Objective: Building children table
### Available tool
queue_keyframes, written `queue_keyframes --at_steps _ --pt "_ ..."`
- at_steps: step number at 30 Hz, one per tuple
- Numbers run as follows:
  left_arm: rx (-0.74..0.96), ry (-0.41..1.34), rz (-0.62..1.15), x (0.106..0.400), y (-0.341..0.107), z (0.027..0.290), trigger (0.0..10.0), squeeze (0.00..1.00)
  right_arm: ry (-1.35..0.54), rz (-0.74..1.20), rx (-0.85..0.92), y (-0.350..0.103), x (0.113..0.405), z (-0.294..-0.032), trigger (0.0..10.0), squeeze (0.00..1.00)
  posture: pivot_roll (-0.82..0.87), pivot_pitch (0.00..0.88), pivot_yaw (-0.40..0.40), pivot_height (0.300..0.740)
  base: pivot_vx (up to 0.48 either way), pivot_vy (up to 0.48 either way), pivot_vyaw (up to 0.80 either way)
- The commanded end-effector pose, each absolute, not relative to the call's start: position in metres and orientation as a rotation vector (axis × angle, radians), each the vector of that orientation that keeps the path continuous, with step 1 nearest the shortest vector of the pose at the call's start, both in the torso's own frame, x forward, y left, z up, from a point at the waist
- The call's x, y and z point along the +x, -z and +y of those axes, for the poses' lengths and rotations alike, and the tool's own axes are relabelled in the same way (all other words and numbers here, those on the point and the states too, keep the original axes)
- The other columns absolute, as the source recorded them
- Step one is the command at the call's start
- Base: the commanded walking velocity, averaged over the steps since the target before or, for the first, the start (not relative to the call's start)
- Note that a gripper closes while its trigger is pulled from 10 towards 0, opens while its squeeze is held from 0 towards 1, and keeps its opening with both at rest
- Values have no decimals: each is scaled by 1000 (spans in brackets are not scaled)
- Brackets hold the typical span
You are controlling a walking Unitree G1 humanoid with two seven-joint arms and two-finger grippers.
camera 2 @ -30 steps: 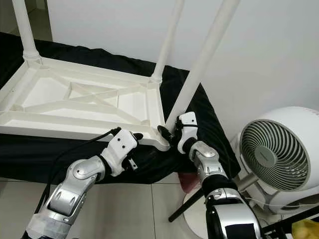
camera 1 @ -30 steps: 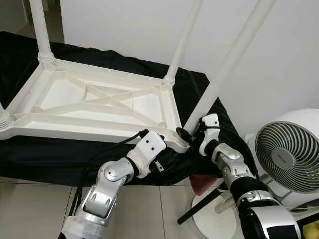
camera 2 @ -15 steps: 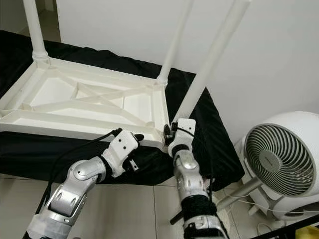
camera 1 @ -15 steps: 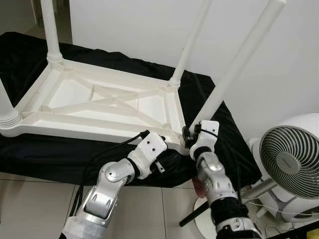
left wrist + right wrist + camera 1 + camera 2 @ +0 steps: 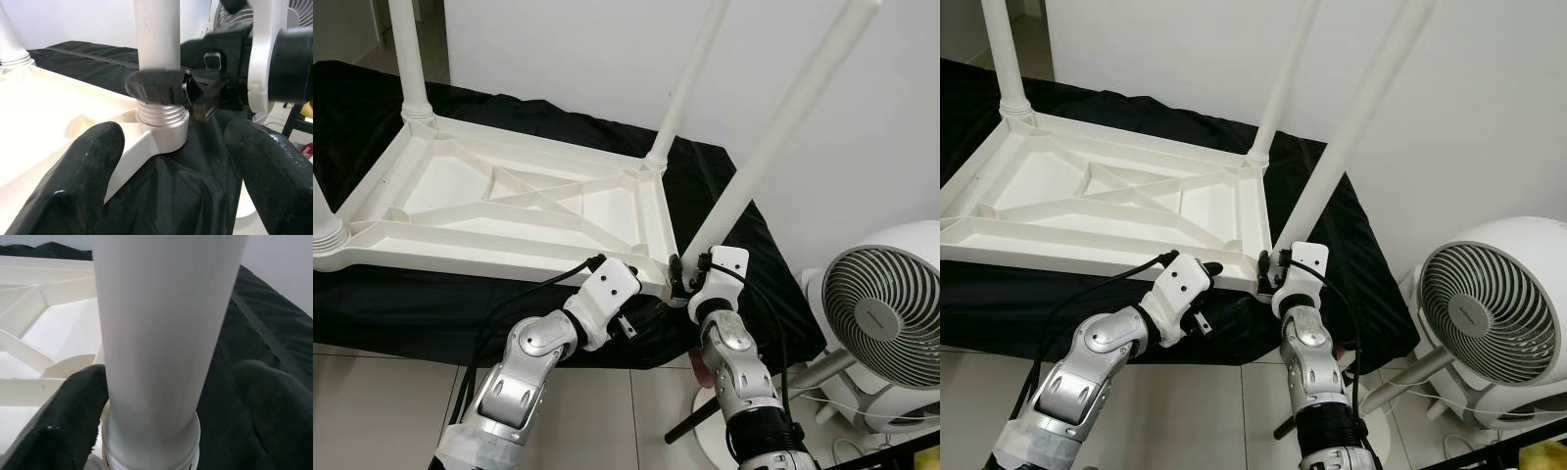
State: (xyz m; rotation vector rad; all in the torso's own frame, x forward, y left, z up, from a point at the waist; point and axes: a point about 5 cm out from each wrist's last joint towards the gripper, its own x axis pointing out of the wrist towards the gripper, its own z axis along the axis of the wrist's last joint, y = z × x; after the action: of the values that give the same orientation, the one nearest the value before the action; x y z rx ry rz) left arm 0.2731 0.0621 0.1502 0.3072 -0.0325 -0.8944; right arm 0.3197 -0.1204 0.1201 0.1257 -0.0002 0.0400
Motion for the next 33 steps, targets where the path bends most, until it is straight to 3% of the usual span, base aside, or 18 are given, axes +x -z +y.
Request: queue_keyframes --at_steps 1,2,4,5,9,15,25,26,27,29,30,33 --pt "305 867 -50 275 -153 57 10000 0 -33 7 116 -119 319 -132 10000 1000 153 0 -219 740 0 0 0" --pt "305 866 -52 276 -154 58 10000 0 -110 6 93 -119 320 -137 10000 569 155 0 -220 740 0 0 0" --pt "305 866 -53 276 -154 58 10000 0 -144 5 84 -119 321 -140 10000 569 155 0 -220 740 0 0 0" --pt "307 866 -54 277 -154 58 10000 0 -189 11 104 -118 322 -143 10000 0 154 0 -219 740 0 0 0" --pt "309 867 -54 277 -154 57 10000 0 -298 19 118 -118 325 -150 10000 0 153 0 -218 740 0 0 0" --pt "309 872 -58 278 -154 56 10000 0 -537 61 -30 -115 337 -161 10000 0 159 0 -215 740 0 0 0" --pt "313 864 -65 280 -157 57 10000 0 -688 55 -81 -122 350 -146 10000 0 173 0 -214 740 0 0 0" --pt "313 863 -66 281 -157 57 10000 0 -708 65 -89 -122 352 -143 9569 0 178 0 -217 740 0 0 0" --pt "312 862 -68 281 -158 57 10000 0 -712 79 -114 -120 354 -142 1216 0 181 0 -219 740 0 0 0" --pt "312 862 -68 281 -158 57 10000 0 -712 79 -114 -120 354 -142 1216 0 181 0 -219 740 0 0 0" --pt "312 862 -69 281 -158 56 10000 0 -719 87 -131 -119 355 -141 0 0 181 0 -219 740 0 0 0" --pt "310 858 -72 281 -158 56 10000 0 -730 87 -129 -118 355 -141 0 0 183 0 -223 740 0 0 0"
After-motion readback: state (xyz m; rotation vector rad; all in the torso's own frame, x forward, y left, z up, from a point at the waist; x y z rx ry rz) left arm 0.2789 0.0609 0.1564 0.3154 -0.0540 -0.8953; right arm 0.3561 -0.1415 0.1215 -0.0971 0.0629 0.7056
